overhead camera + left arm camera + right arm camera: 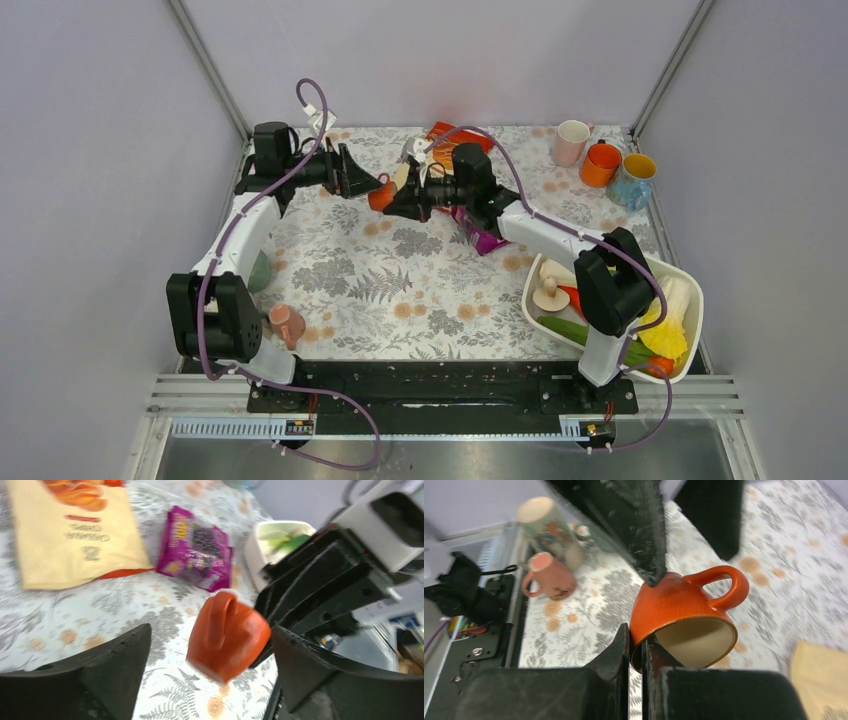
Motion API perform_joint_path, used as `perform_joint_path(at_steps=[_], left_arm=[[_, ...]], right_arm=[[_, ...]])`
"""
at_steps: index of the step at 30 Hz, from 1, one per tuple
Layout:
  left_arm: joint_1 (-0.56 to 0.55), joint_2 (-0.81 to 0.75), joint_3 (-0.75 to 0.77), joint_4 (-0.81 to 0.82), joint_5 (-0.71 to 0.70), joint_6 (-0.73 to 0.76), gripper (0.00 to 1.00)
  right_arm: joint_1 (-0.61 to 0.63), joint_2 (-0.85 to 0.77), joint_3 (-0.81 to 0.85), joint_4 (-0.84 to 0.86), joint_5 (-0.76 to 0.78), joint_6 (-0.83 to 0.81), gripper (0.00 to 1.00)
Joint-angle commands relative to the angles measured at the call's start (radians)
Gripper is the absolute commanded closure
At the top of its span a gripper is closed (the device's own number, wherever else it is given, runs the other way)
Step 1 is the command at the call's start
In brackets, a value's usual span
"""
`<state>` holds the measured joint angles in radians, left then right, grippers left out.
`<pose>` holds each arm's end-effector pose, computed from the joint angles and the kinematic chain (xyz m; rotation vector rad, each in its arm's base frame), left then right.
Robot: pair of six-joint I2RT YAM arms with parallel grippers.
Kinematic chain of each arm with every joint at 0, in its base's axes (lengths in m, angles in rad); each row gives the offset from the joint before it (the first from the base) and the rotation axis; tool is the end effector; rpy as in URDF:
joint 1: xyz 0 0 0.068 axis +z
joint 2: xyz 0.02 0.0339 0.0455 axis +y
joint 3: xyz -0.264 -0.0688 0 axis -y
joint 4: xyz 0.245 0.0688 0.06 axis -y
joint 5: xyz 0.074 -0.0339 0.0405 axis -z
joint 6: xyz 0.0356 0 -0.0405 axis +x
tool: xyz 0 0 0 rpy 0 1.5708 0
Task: Turn the mug right side up
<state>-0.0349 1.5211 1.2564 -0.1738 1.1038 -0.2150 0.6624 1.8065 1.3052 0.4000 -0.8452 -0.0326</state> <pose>0.3392 -0.0437 0.3328 0.5456 1.8764 -1.2558 0.3167 0.2808 0.2952 -1.1892 1.3197 1.1643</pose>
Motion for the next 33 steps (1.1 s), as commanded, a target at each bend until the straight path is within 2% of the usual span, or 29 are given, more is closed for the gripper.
perform_joint_path(at_steps=[1, 4, 7, 12, 14, 17, 21, 25, 30, 33], left_arm=[[0.018, -0.046, 0.075, -0.171, -0.339, 0.225, 0.01], [0.033, -0.049, 0.098, -0.224, -0.515, 0.302, 0.01], [0.035, -0.046, 0.113, -0.268, -0.604, 0.386, 0.01], [0.035, -0.041, 0.083, -0.294, -0.647, 0.463, 0.01], [0.035, -0.040, 0.068, -0.297, -0.639, 0.480, 0.01], [0.035, -0.034, 0.050, -0.303, -0.644, 0.503, 0.01], [0.035, -0.009, 0.056, -0.317, -0.654, 0.520, 0.01], [0.035, 0.012, 0.069, -0.323, -0.641, 0.516, 0.01], [0.035, 0.020, 0.078, -0.336, -0.637, 0.526, 0.01], [0.035, 0.018, 0.080, -0.342, -0.648, 0.537, 0.01]], right_arm=[[-0.042, -0.031, 0.240, -0.540, 0.252, -0.274, 1.00], [-0.109, 0.037, 0.418, -0.841, 0.425, -0.384, 1.00], [-0.194, 0.170, 0.659, -1.109, 0.617, -0.419, 1.00], [-0.318, 0.502, 1.203, -1.445, 0.835, -0.499, 1.00], [-0.358, 0.608, 1.325, -1.469, 0.929, -0.553, 1.00], [-0.399, 0.675, 1.343, -1.433, 1.003, -0.648, 1.00], [-0.438, 0.686, 1.270, -1.337, 0.986, -0.749, 1.00], [-0.455, 0.733, 1.269, -1.307, 1.006, -0.839, 1.00], [-0.469, 0.758, 1.231, -1.296, 0.940, -0.865, 1.00], [-0.476, 0.783, 1.233, -1.294, 0.958, -0.880, 1.00]])
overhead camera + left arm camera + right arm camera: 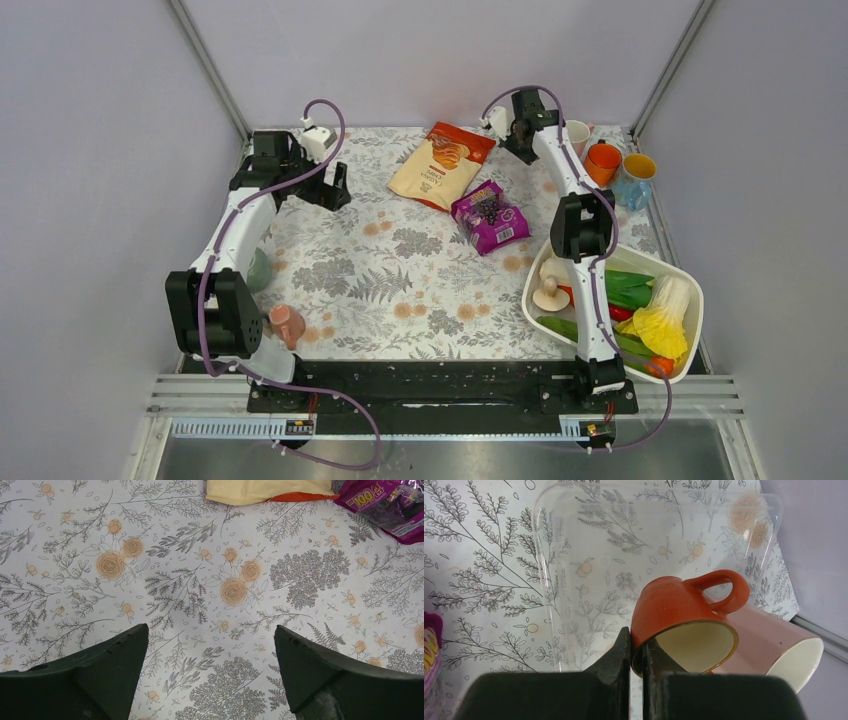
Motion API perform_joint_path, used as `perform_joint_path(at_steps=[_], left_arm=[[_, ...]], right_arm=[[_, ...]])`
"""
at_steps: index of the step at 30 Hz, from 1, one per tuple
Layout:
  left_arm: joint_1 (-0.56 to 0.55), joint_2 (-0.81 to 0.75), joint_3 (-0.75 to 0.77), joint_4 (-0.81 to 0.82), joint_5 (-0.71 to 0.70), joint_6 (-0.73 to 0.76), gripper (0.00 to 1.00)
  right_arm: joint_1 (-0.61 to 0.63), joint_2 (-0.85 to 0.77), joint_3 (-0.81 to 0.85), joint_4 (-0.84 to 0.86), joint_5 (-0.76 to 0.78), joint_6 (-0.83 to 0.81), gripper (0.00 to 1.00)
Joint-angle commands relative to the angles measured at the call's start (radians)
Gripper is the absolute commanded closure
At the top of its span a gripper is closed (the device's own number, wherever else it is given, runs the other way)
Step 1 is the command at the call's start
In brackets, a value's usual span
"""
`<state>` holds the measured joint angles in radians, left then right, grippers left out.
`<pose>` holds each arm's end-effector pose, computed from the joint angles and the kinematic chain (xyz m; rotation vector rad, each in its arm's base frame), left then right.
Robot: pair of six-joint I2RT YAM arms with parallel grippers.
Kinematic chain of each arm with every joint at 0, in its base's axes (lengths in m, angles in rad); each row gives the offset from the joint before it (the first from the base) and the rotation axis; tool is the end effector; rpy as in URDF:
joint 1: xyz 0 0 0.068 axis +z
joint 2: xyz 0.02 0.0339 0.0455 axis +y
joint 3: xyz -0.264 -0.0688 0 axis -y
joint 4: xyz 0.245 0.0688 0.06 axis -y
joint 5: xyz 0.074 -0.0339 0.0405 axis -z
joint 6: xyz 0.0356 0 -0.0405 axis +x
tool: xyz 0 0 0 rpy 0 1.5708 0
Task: Turn the mug right side up
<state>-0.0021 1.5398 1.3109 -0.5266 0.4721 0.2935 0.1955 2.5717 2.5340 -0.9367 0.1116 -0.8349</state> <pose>0.3410 -0.0169 0.3077 0.5612 2.1862 -0.3935 0.5411 0.1031 0.2162 -1.2340 2.2694 -0.3865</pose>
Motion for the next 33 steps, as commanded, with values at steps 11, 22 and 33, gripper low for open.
perform_joint_path(at_steps=[11, 22, 33], left_arm=[[0.002, 0.007, 0.030, 0.004, -0.001, 0.033, 0.01], [0.002, 0.008, 0.033, -0.007, 0.010, 0.041, 0.01], [0.002, 0.000, 0.013, -0.013, 0.014, 0.060, 0.01]], right_arm=[[-0.023, 0.039, -0.018, 0.042, -0.029, -0.081, 0.79], [-0.021, -0.072, -0.053, 0.043, 0.014, -0.081, 0.44], [-0.007, -0.379, -0.392, 0.222, -0.142, -0.145, 0.37]])
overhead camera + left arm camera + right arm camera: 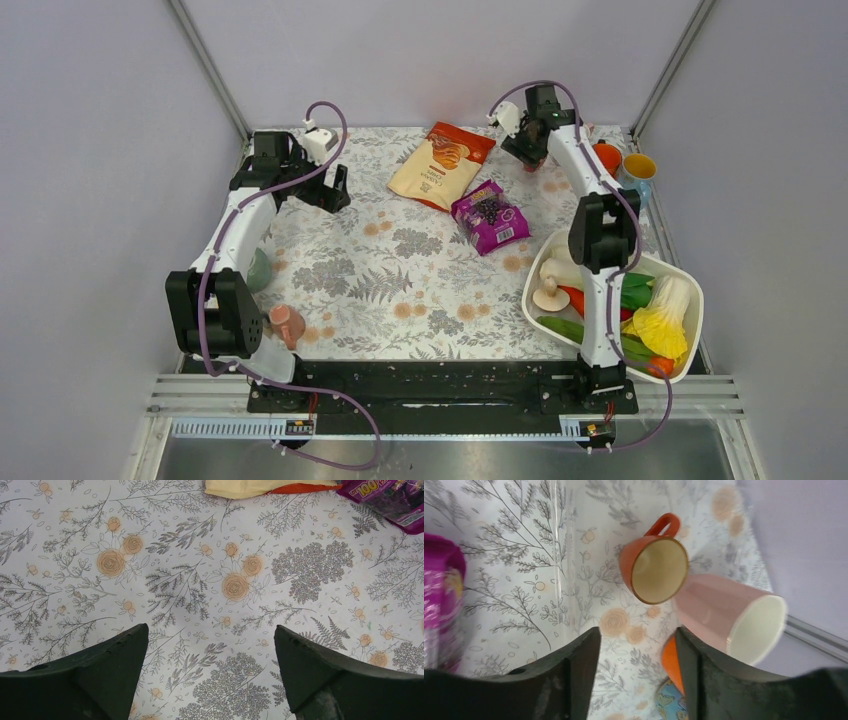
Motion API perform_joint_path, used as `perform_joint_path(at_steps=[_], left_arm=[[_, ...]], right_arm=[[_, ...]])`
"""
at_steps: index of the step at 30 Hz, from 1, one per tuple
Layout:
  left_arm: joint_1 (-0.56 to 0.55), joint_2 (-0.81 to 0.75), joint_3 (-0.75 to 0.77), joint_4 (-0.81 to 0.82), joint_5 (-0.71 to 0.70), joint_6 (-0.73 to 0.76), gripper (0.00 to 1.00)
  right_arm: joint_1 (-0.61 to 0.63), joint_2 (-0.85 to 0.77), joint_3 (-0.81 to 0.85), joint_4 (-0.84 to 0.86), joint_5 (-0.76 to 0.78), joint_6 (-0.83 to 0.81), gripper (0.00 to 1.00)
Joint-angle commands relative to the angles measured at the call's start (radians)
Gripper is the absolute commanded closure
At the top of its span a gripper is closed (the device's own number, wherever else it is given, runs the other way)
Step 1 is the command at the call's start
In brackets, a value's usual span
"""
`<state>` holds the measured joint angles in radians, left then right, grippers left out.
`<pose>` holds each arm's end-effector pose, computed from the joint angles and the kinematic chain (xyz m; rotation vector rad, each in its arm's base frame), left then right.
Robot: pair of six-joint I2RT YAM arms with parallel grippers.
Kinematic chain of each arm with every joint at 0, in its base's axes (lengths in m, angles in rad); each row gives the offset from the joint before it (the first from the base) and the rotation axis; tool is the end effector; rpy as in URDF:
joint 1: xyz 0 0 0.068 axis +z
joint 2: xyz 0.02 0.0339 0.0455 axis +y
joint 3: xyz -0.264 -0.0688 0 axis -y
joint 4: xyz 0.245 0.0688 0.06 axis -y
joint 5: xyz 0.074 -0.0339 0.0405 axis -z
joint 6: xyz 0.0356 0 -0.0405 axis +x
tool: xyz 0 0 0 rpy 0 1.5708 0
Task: Turn the mug right side up
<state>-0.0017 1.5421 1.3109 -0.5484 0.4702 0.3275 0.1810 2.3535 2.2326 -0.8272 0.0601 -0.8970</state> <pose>0.3398 -0.0167 0.3053 0.5947 2.1975 -0.3820 0.5124 0.0916 0.2417 -1.2904 2.2058 -0.3601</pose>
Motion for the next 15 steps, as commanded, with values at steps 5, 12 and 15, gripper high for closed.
perform_joint_path(at_steps=[5, 12, 15], left_arm=[[0.002, -0.007, 0.012, -0.013, -0.009, 0.051, 0.01], [0.002, 0.013, 0.011, -0.045, -0.038, 0.048, 0.01], [0.002, 0.030, 0.019, -0.045, -0.041, 0.040, 0.01]], right_arm=[[0.011, -0.254, -0.353, 0.266, -0.106, -0.377, 1.00], [0.015, -0.220, -0.497, 0.419, -0.073, -0.664, 1.00], [0.015, -0.192, -0.529, 0.501, -0.102, -0.754, 1.00]])
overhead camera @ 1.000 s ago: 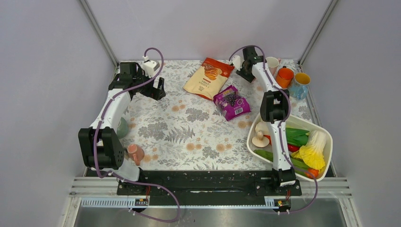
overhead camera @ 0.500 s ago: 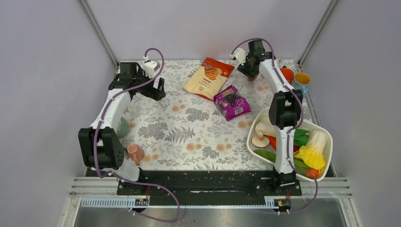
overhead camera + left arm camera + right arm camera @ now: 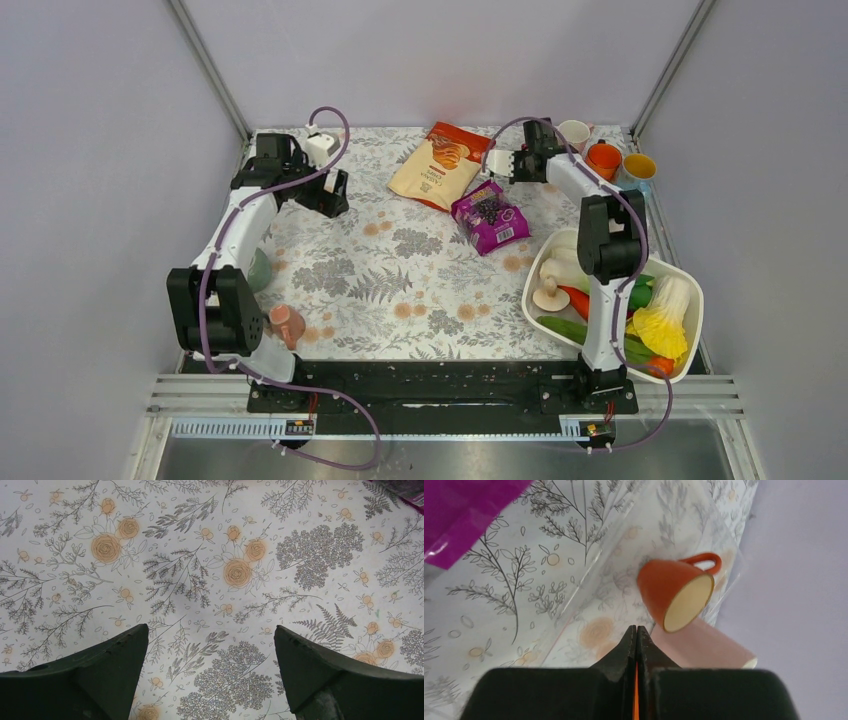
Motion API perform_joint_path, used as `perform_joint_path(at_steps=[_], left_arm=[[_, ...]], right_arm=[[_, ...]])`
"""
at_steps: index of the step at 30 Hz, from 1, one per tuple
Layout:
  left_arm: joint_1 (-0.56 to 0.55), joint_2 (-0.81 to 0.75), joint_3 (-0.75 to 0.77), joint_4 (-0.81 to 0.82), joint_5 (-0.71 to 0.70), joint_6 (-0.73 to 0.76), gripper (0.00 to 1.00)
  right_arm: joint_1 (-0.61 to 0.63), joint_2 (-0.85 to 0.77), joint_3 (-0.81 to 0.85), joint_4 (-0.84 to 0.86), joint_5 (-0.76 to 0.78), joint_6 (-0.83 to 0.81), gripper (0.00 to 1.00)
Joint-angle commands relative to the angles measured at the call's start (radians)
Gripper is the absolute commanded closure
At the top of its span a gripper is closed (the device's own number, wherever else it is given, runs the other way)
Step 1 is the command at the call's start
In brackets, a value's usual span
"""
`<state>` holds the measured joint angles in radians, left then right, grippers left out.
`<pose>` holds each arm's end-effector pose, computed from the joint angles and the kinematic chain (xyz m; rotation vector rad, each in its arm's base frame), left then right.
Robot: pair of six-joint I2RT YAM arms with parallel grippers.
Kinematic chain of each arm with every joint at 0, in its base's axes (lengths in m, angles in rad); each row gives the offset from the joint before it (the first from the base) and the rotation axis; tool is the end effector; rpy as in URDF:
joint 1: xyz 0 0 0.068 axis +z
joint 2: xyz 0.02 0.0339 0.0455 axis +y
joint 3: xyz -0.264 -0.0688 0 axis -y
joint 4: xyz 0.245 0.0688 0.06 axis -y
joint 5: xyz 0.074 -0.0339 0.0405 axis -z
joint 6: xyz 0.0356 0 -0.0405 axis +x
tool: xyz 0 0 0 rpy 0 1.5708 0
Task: Turn the mug right side up
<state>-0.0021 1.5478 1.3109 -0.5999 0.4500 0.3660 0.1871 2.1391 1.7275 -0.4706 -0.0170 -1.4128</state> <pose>0.3372 -0.0162 0.2995 0.6257 2.2450 -0.3611 0.4718 0.0899 0.2084 -1.8151 1.7523 -0.5028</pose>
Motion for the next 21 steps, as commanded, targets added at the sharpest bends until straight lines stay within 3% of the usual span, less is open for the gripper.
perform_joint_path(at_steps=[1, 21], left_arm=[[0.002, 0.030, 0.023, 0.003, -0.023, 0.000, 0.01], [0.002, 0.161, 0.132, -0.069, -0.035, 0.014, 0.01]], right_arm=[[0.010, 0.037, -0.019, 0.162, -0.025, -0.249, 1.00], [0.004, 0.242, 0.111, 0.180, 0.120, -0.374, 1.00]])
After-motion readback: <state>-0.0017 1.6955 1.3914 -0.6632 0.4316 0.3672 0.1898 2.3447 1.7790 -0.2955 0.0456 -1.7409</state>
